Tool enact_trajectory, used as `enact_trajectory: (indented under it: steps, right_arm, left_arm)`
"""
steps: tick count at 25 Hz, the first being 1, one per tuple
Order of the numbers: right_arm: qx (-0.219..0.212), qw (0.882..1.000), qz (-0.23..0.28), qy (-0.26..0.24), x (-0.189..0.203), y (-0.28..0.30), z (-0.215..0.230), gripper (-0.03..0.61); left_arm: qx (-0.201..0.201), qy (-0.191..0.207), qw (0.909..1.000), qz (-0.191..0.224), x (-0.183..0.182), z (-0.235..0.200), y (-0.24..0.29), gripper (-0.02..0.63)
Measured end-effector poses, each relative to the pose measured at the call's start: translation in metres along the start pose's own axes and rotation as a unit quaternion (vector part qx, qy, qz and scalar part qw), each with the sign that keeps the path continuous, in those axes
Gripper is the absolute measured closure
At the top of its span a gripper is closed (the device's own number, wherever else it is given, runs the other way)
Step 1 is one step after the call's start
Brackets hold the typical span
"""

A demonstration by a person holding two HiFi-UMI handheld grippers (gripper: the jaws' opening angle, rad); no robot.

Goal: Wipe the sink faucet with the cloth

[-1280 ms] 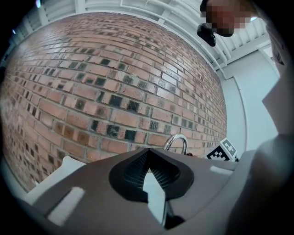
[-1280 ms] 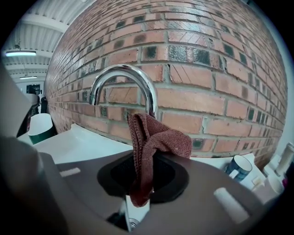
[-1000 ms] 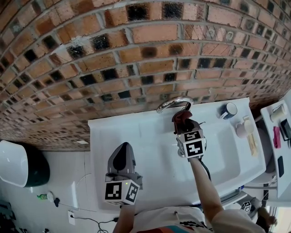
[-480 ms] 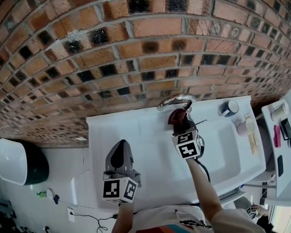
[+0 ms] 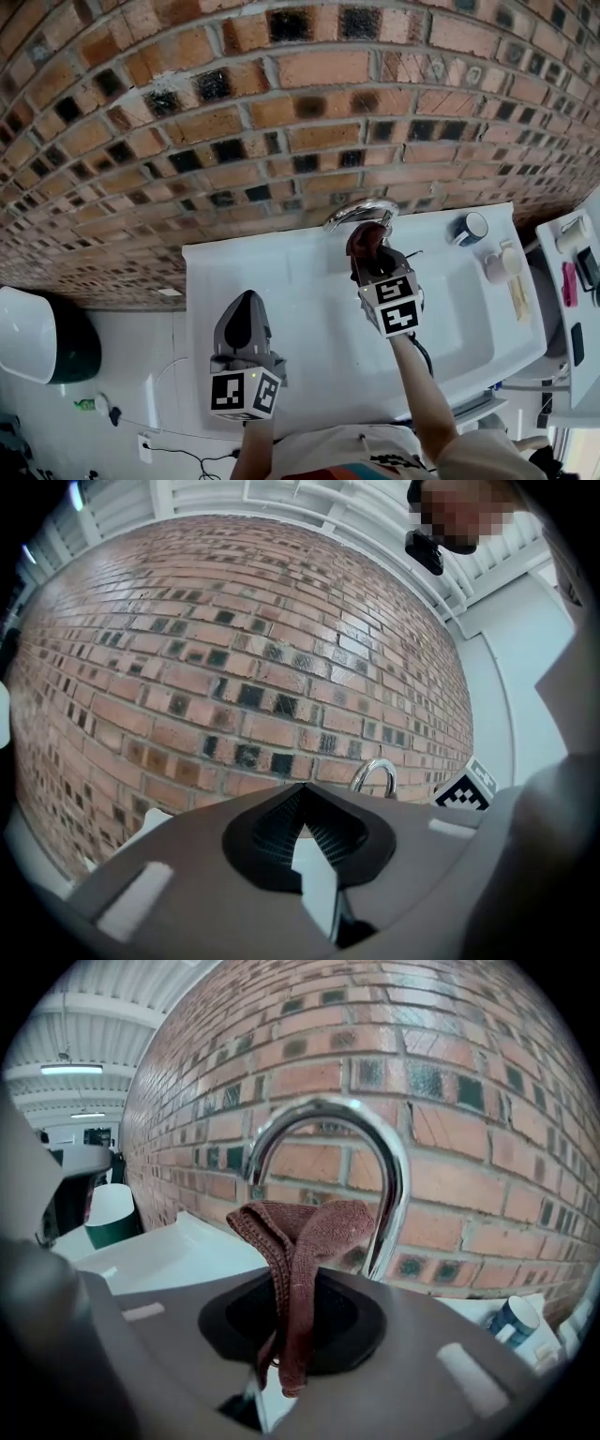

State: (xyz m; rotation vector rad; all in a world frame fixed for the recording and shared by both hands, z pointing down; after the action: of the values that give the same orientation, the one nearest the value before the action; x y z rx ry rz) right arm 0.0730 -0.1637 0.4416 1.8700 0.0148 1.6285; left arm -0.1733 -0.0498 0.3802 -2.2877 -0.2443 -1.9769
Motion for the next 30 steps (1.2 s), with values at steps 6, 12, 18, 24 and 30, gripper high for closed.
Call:
enact_trajectory:
  steps: [6, 12, 18, 24, 30]
  right_arm:
    - [-0.026, 0.997, 0.072, 0.013, -0.023, -0.067, -0.015, 0.528]
    - [-0.042, 0.983, 0.17, 0.052, -0.031, -0.152, -0.042, 0.528]
    - [-0.054, 0.965, 0.235, 0.101, -0.019, -0.19, -0.06, 0.528]
    - [-0.067, 0.965, 0.233, 0.097, -0.018, -0.194, -0.061, 0.528]
    - [-0.071, 0.967, 0.229, 0.091, -0.018, -0.198, -0.061, 0.529]
  left_arm:
    - [0.004, 0.011, 0.9995, 0.03, -0.017, 0.01, -0.022, 0.609]
    - [0.018, 0.016, 0.9985, 0.048, -0.028, 0.024, -0.041, 0.609]
    - [0.038, 0.018, 0.9974, 0.058, -0.031, 0.039, -0.047, 0.609]
    - [0.042, 0.023, 0.9966, 0.068, -0.036, 0.048, -0.05, 0.609]
    - [0.046, 0.026, 0.9958, 0.075, -0.041, 0.056, -0.051, 0.609]
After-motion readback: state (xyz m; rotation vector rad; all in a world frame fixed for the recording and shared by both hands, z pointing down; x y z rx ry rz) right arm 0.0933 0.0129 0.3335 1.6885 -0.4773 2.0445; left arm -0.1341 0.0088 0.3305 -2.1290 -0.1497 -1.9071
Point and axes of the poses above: the fingertips, and each gripper's own axes: y forward along the fingers, z to its right, x out of its underside, the point moved 8 cm from there along -y, backward along the fingers, and after that the axes turned 4 degrees about y, right-handed, at the moved point
